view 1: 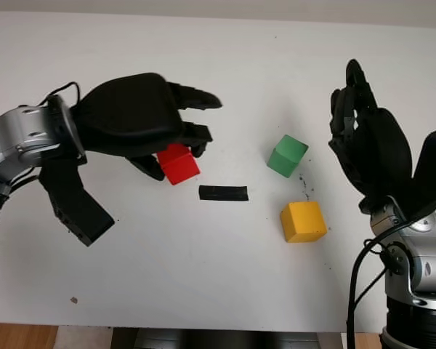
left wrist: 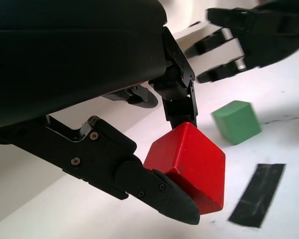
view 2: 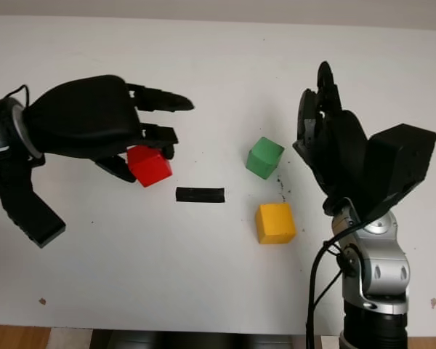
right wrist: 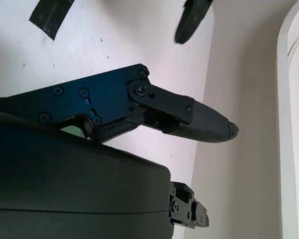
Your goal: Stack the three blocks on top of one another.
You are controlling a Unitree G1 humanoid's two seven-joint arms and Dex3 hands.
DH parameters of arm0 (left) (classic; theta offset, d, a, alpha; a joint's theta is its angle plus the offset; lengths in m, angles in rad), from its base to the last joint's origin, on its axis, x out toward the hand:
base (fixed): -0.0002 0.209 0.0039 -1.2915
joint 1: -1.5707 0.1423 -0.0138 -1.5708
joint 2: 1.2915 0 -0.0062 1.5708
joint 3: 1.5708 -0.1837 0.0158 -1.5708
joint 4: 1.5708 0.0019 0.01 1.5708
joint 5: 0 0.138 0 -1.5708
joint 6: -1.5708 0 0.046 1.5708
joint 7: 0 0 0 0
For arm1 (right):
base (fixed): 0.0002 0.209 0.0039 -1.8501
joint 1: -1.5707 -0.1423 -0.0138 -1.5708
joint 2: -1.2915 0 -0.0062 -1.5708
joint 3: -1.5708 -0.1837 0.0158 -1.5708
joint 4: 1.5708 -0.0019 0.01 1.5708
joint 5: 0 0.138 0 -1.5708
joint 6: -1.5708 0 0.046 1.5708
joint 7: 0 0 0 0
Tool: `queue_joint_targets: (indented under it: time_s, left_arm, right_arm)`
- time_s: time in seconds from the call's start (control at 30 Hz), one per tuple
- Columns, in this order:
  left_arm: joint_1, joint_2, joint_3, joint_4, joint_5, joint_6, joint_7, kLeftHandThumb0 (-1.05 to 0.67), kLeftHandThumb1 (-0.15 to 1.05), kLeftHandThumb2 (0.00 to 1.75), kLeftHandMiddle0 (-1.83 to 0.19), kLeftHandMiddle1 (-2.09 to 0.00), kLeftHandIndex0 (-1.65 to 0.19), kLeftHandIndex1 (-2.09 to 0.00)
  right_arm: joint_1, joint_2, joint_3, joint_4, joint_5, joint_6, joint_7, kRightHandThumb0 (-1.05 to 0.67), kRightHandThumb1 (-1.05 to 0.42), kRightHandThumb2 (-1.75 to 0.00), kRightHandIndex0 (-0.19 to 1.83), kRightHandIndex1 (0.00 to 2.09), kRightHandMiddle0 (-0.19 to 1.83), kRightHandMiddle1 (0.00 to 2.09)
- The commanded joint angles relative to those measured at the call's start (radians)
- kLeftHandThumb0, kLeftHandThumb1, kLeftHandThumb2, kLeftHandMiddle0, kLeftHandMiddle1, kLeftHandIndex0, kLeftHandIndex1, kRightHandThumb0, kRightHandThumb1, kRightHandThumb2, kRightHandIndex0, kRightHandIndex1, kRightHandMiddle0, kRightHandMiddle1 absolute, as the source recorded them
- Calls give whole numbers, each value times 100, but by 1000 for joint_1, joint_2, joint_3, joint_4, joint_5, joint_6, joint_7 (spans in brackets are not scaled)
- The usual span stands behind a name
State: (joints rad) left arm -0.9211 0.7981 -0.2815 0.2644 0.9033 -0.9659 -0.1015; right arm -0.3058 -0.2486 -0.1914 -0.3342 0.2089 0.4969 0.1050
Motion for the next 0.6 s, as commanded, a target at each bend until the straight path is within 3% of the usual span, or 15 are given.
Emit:
queue_joint_targets:
  time_s: [0.0, 0.1, 0.2, 0.23, 0.27, 0.33, 0.4, 0.57]
  left_arm:
    - [-43, -12, -27, 5, 21, -12, 4, -49, 89, 6, -48, -7, -58, -110]
    - [-67, -47, -64, 14, 48, -23, 10, -50, 90, 6, -46, -6, -54, -114]
    - [-79, -66, -89, 27, 76, -30, 25, -51, 91, 6, -43, -4, -57, -70]
    - [-84, -72, -100, 27, 104, -36, 48, -51, 92, 6, -42, -4, -58, -64]
    - [-88, -77, -110, 28, 128, -42, 70, -51, 92, 6, -43, -4, -57, -74]
    - [-95, -87, -128, 32, 170, -48, 115, -49, 93, 5, -43, -4, -51, -115]
    - [-101, -90, -142, 36, 202, -49, 147, -48, 94, 6, -43, -4, -48, -134]
    - [-122, -103, -182, 58, 275, -44, 243, -47, 94, 5, -45, -4, -41, -153]
  right_arm:
    - [12, 5, -3, -21, 1, -2, -7, -65, -105, -74, -19, 0, -19, 0]
    - [16, 8, -2, -27, -3, -4, -15, -65, -105, -74, -19, 0, -19, 0]
    - [18, 11, -1, -32, -3, 0, -19, -64, -105, -75, -19, 0, -19, 0]
    - [19, 11, -1, -33, -3, -1, -19, -65, -105, -74, -19, 0, -19, 0]
    - [21, 11, 0, -35, -3, -2, -18, -65, -105, -75, -19, 0, -19, 0]
    - [23, 13, -1, -39, -3, -2, -19, -64, -105, -75, -19, 0, -19, 0]
    - [25, 12, 0, -42, -5, -2, -20, -63, -105, -75, -19, 0, -19, 0]
    - [30, 11, 1, -42, -8, -12, -17, -64, -105, -75, -19, 0, -19, 0]
